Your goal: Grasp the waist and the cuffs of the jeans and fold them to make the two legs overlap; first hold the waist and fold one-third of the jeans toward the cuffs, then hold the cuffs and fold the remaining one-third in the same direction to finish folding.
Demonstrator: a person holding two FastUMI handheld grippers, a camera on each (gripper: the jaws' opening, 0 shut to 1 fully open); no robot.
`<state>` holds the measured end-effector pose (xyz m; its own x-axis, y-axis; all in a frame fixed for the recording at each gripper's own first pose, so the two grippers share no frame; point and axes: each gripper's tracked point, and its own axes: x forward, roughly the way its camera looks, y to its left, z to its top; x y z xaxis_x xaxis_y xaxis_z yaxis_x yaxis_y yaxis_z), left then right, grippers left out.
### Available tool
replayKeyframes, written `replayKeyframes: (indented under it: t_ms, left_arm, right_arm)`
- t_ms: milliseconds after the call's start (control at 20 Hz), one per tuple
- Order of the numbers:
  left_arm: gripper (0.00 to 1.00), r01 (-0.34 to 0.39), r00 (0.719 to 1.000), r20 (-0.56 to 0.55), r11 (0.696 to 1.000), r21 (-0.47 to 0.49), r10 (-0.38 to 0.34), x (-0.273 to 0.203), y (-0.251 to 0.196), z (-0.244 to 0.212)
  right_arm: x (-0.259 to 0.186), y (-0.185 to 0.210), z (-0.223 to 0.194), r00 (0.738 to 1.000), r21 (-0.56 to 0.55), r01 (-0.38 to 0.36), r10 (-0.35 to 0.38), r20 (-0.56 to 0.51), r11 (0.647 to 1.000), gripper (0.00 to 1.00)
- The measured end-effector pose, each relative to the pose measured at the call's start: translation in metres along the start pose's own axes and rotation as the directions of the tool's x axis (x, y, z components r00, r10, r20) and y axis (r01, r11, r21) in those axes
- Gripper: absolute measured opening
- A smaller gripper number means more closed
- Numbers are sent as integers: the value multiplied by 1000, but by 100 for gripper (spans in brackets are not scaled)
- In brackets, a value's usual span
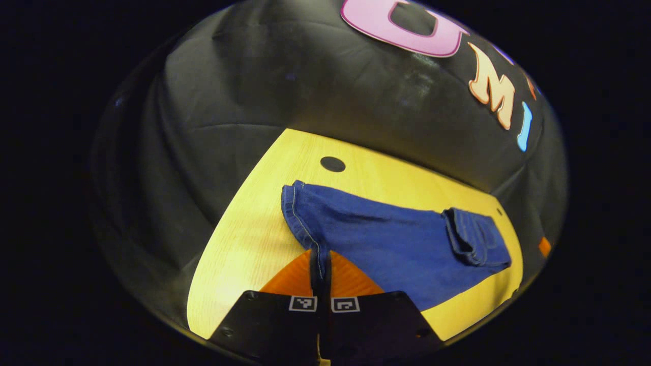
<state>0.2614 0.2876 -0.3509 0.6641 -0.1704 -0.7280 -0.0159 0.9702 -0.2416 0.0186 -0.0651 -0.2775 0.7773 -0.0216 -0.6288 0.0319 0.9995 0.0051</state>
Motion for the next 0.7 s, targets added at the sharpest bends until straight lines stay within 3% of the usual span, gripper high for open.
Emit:
replayKeyframes:
  t_ms: [200, 400, 700]
  left_arm:
    - [0, 50, 997, 55, 998, 24, -51, -21, -51, 32]
    - [0, 156, 979, 126, 987, 40, -160, -36, -141, 65]
    - [0, 266, 943, 170, 955, 131, -286, -50, -259, 76]
  right_arm:
    - [-3, -19, 12, 1000, -6, -24, 24, 3, 1000, 99]
    - [-5, -44, 25, 999, -8, -51, 51, 12, 999, 99]
    - [-16, -88, 38, 996, -15, -86, 87, 25, 996, 96]
